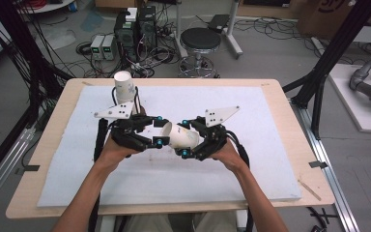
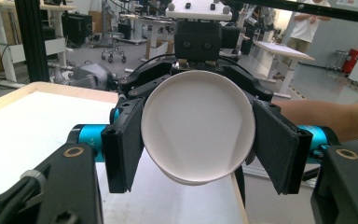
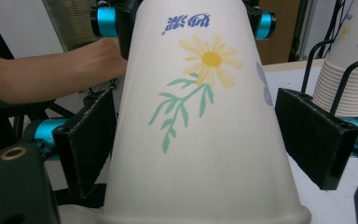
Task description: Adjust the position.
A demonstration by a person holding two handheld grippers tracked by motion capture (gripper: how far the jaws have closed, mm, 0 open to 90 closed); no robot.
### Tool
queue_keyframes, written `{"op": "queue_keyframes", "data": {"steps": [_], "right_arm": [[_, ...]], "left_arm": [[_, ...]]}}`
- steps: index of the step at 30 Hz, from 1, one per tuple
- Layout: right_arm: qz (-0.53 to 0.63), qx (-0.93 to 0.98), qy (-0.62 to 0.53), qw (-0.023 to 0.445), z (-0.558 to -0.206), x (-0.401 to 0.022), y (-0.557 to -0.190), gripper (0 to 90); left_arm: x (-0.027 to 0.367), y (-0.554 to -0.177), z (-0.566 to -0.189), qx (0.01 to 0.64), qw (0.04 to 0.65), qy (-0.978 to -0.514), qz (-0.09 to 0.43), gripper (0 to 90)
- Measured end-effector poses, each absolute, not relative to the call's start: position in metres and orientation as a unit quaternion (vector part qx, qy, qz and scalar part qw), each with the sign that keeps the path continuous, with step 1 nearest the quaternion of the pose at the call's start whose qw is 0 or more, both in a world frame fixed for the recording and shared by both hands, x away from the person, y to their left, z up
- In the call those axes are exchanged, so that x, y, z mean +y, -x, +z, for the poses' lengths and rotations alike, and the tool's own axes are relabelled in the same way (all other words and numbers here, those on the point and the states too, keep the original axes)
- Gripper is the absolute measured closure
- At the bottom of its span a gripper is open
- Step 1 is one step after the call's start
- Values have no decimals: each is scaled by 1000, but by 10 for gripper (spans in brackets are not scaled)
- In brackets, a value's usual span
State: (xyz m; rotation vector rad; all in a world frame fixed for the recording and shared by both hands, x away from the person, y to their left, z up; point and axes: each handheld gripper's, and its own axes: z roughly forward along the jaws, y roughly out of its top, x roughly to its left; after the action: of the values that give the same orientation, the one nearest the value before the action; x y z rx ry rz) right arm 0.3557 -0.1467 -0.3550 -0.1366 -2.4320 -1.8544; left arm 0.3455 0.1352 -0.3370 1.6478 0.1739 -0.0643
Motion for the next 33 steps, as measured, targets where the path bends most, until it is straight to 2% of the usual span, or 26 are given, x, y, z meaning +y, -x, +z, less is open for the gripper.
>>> {"op": "queue_keyframes", "data": {"steps": [8, 14, 20, 33], "right_arm": [[-603, -795, 45, 46, -357, -146, -357, 159], [-604, -794, 39, 52, -358, -145, -357, 253], [-602, -796, 38, 50, -358, -145, -358, 287], [-598, -799, 41, 48, -358, -146, -358, 310]], "left_arm": [[139, -345, -336, 77, 678, -730, -26, 369], [140, -345, -335, 78, 674, -734, -22, 368], [141, -345, -336, 78, 673, -735, -21, 370], [139, -344, -336, 83, 672, -735, -15, 362]]}}
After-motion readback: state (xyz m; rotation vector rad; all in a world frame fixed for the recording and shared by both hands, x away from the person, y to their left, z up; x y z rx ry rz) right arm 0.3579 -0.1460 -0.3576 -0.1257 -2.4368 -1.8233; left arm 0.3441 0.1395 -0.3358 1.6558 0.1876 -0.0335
